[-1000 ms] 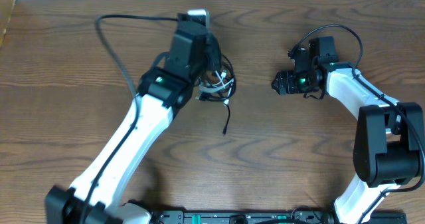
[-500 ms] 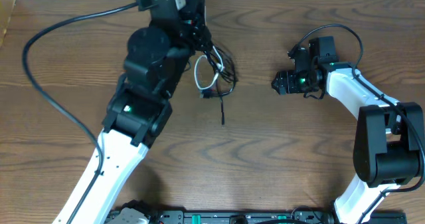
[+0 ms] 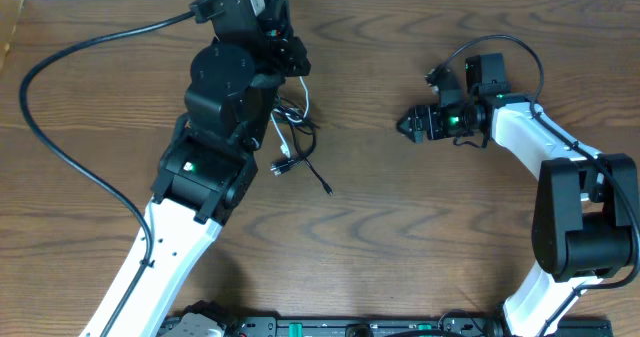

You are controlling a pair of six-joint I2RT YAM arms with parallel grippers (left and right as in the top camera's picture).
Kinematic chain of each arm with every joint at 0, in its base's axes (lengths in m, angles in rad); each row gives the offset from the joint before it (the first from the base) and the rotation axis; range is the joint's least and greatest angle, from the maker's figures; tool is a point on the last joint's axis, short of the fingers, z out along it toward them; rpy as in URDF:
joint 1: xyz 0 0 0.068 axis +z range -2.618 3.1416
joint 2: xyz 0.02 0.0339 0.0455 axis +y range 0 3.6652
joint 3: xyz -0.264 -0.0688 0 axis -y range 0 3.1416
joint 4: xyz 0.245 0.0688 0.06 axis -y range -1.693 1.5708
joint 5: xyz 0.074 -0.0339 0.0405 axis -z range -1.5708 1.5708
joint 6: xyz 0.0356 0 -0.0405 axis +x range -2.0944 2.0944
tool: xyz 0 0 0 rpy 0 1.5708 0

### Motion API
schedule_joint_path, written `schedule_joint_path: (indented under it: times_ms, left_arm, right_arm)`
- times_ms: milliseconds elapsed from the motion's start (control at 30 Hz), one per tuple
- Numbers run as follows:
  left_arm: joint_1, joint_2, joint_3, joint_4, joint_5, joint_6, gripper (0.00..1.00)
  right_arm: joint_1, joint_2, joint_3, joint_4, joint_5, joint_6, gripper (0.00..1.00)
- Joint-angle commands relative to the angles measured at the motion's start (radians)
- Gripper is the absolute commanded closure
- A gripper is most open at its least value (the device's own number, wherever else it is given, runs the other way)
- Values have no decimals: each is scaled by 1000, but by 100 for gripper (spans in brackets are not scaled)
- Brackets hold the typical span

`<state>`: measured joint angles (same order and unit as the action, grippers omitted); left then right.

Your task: Untangle cables

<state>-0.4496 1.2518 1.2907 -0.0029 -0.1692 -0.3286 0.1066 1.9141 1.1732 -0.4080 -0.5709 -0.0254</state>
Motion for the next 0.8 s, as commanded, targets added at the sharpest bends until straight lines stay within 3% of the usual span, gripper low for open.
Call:
schedule_joint_path:
  times_ms: [0,167,367,433,633,767]
  left_arm:
    - [0,12,23,0,41,-33,93]
    - [0,12,23,51,140,-87,92]
    - [0,13,23,141,371,-224,92]
    - [0,13,23,139,416,-227,92]
    - [0,18,23,105,459,-227,93]
    - [0,18,23,107,519,-227,92]
  right_arm:
    - [6,-12,3,21,-415,-153,9]
    - [6,-12,3,31,-689,-261,9]
    - [6,-12,3,70,-749,-224,12]
    - [6,-12,3,112,-749,-140,12]
    - [21,-12,3,297,-735,296,11]
    - [56,-12,3,341,-581,468,11]
